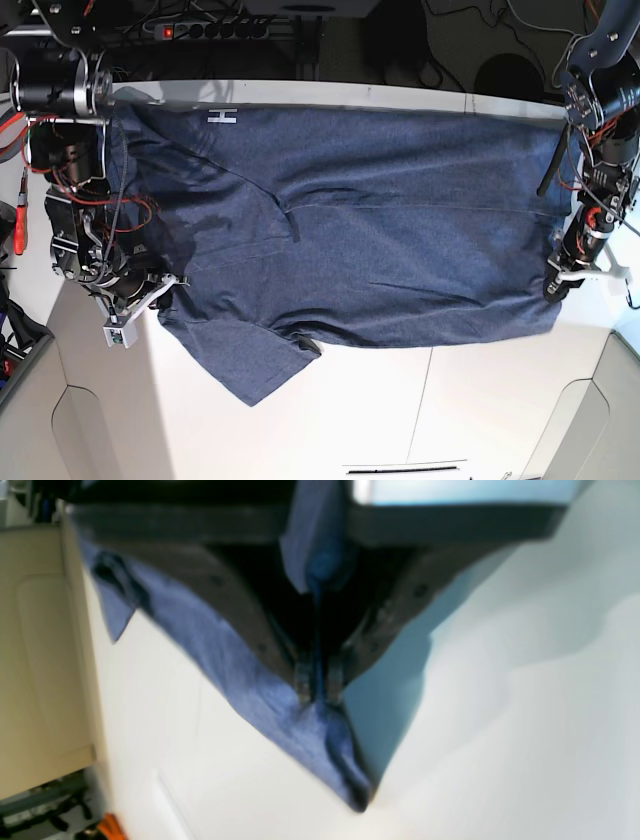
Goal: Layout the t-shirt on the table in an organized manner, then fold the t-shirt properly
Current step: 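Lift the hem with both grippers and fold it toward the collar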
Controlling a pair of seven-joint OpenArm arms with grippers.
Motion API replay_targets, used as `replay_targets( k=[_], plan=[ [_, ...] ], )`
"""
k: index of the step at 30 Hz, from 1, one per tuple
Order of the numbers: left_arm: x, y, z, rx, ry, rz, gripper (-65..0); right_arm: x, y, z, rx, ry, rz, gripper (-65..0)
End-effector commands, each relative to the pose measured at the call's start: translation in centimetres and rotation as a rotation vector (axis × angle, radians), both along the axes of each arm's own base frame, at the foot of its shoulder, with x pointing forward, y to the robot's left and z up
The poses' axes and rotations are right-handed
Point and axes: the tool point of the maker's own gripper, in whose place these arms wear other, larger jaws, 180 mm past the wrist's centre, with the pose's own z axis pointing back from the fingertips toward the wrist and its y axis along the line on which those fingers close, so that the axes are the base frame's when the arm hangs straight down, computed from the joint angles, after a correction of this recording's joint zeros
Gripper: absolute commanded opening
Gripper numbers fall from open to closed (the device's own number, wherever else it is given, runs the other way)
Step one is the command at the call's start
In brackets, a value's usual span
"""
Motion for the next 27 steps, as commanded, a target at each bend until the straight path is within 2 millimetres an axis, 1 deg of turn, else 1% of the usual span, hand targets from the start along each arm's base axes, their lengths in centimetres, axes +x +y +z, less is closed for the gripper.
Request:
replay_targets(
  k=[1,4,7,11,13,16,19,24,27],
  plan=[
    [0.8,1.0,1.8,0.01,-0.058,0.009,-65.0,1.8,-0.2,2.7,0.011,-0.082,-0.001,-65.0],
    [-0.5,1.4,1.2,0.009,-0.051,0.022,-65.0,0.9,0.5,3.9,0.008,-0.118,0.025,-65.0],
    [-1.6,1.8,1.4,0.042,-0.058,0.014,-65.0,-0.3,0.9,5.3,-0.019,-0.164,0.057,-65.0],
    [-2.5,2.0,3.0,0.119,-0.094,-0.024,-65.0,-1.8,0.6,7.1,-0.075,-0.207,0.095,-65.0],
    [-2.9,1.9,3.9,0.157,-0.116,-0.046,-65.0,-2.6,0.0,7.5,-0.106,-0.204,0.11,-65.0],
    [-3.6,1.6,5.0,0.202,-0.131,-0.081,-65.0,-3.6,-0.9,7.6,-0.143,-0.19,0.122,-65.0],
    [-4.3,1.3,5.5,0.233,-0.135,-0.107,-65.0,-4.4,-1.9,7.2,-0.17,-0.17,0.125,-65.0],
    [-5.7,1.0,5.3,0.257,-0.124,-0.129,-65.0,-6.0,-2.7,5.9,-0.167,-0.109,0.123,-65.0],
    [-6.5,1.5,5.4,0.265,-0.122,-0.116,-65.0,-7.0,-3.0,5.3,-0.142,-0.074,0.111,-65.0]
  ],
)
